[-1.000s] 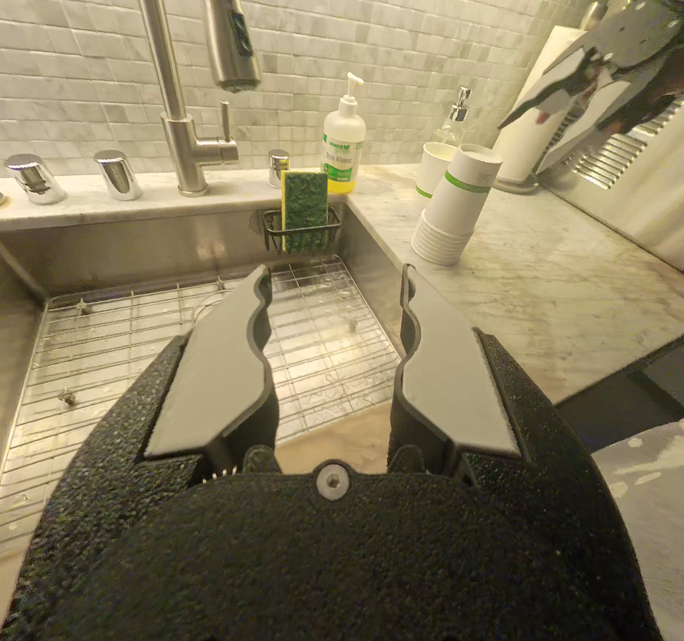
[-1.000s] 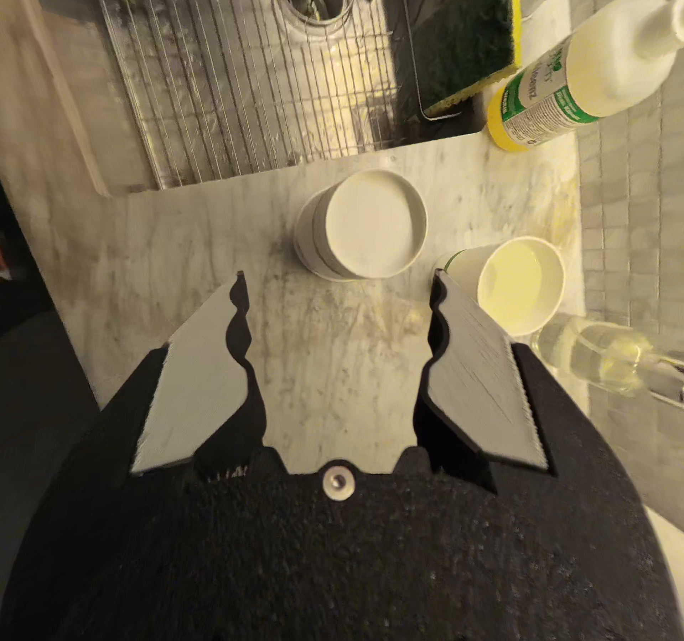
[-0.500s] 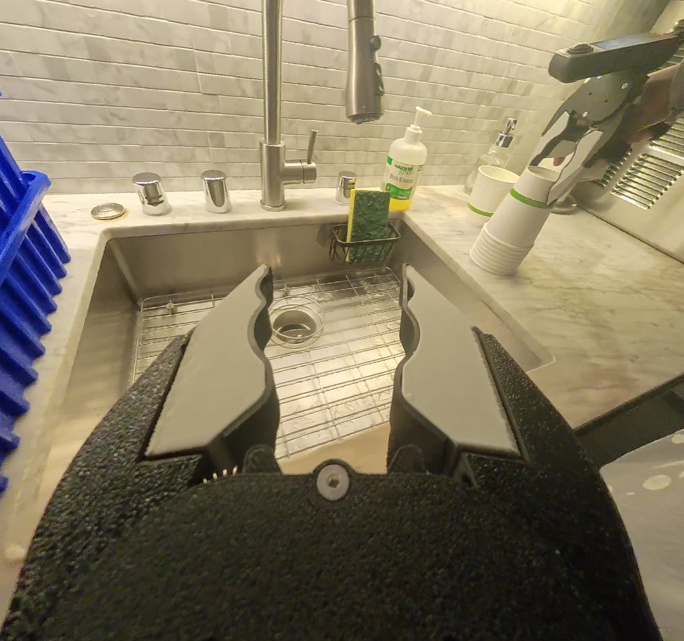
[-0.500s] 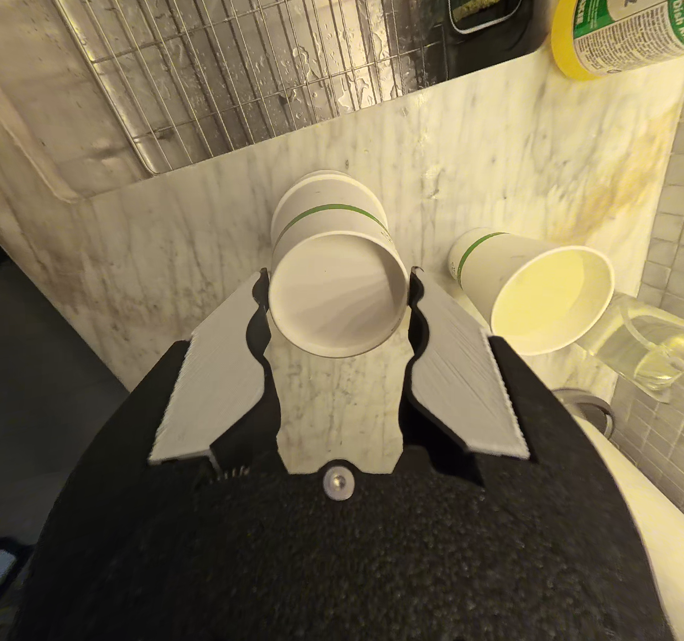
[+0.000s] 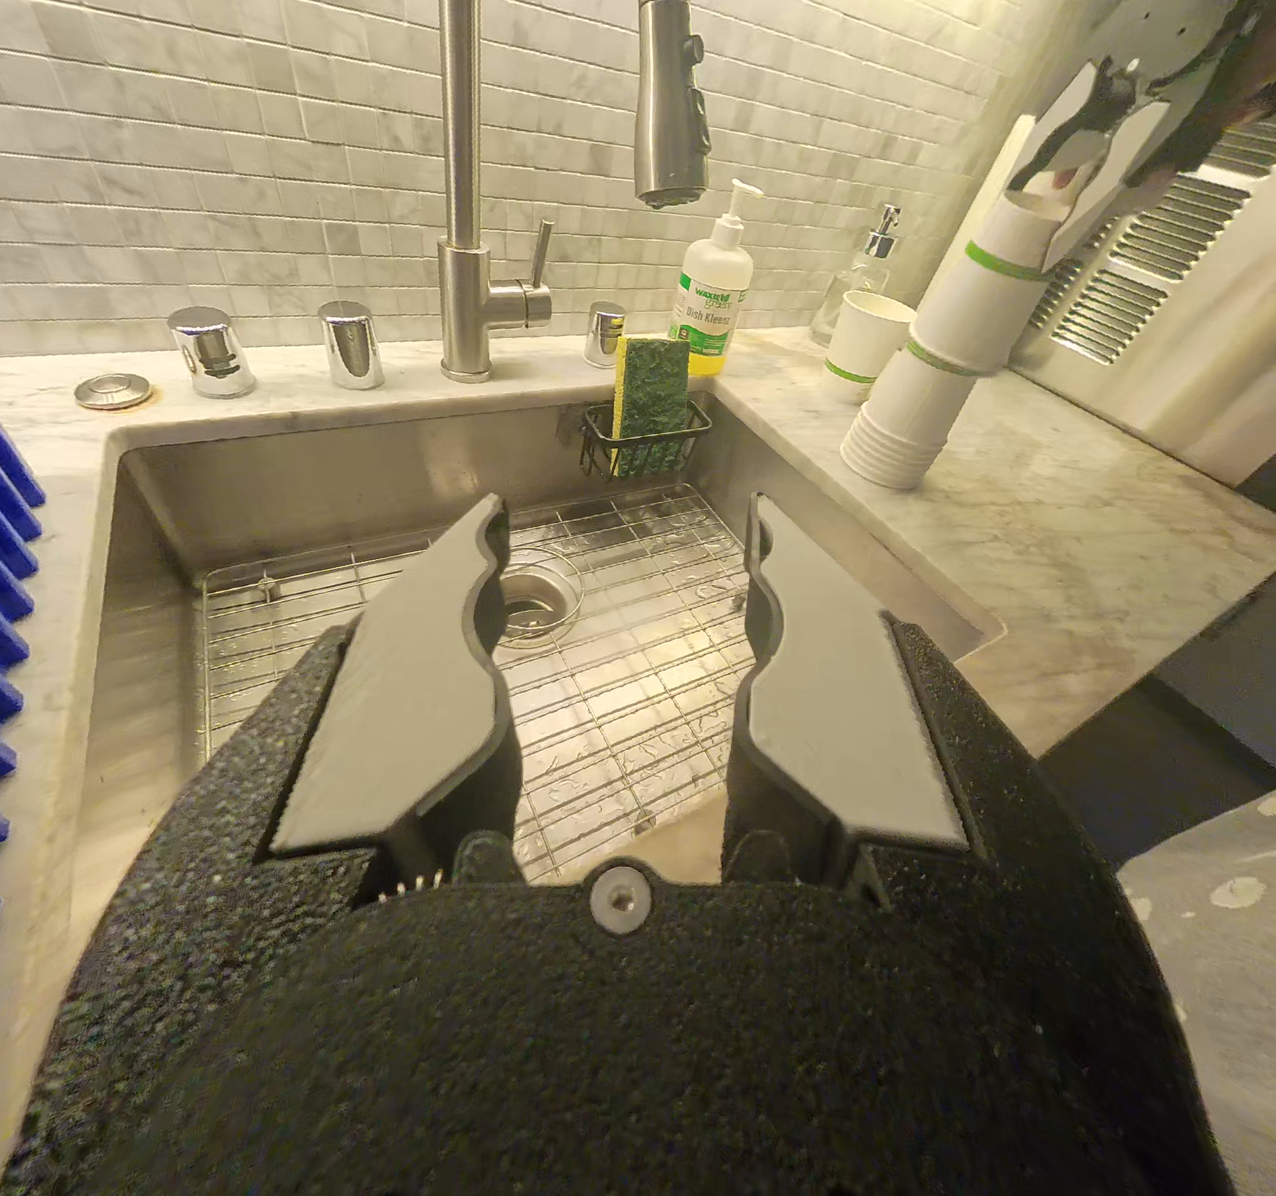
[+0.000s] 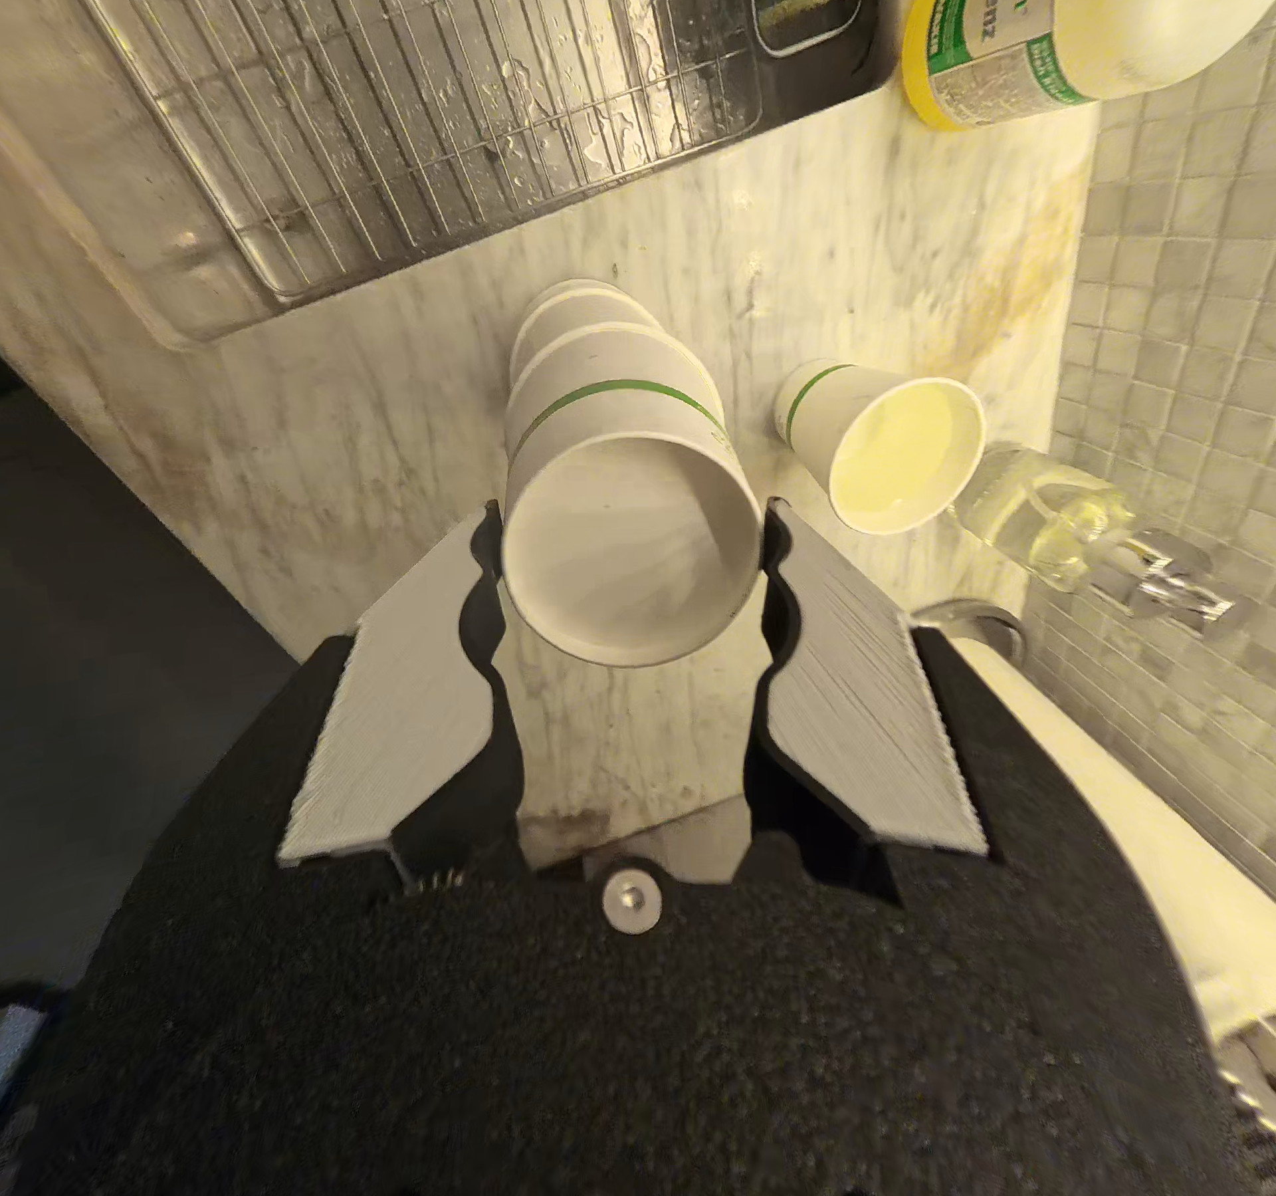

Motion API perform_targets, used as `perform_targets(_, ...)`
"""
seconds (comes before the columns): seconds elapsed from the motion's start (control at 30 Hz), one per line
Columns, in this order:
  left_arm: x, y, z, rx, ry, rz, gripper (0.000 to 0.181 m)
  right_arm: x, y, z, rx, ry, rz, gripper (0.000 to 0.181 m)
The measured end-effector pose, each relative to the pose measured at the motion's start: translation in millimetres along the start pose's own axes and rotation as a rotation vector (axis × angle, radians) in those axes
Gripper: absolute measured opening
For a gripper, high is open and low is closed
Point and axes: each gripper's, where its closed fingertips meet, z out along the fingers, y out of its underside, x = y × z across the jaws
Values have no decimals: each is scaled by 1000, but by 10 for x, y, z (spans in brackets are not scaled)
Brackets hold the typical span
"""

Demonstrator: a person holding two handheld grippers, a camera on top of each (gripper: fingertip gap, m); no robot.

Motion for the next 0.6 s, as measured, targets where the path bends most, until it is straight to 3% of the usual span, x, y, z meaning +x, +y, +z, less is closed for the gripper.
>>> perform_targets(0.13,-7,13,20,-8,36,-8,69,-147,-126,-468,9,106,-110,74)
perform_targets(0.23,16,27,42,-22,81,-12,69,-303,-429,-1064,206,204,-93,74)
perform_targets(0.33,137,-21,74,-25,187,-49,70,-484,-843,-1760,667,276,62,74)
perform_targets(0.4,261,-105,97,-17,271,-73,70,-670,-1023,-2167,1031,244,218,74)
perform_targets(0.5,503,-329,128,10,407,-100,74,-1049,-1167,-2466,1534,28,452,74)
perform_targets(0.6,800,-627,149,44,541,-118,79,-1487,-1339,-2390,1894,-351,621,74)
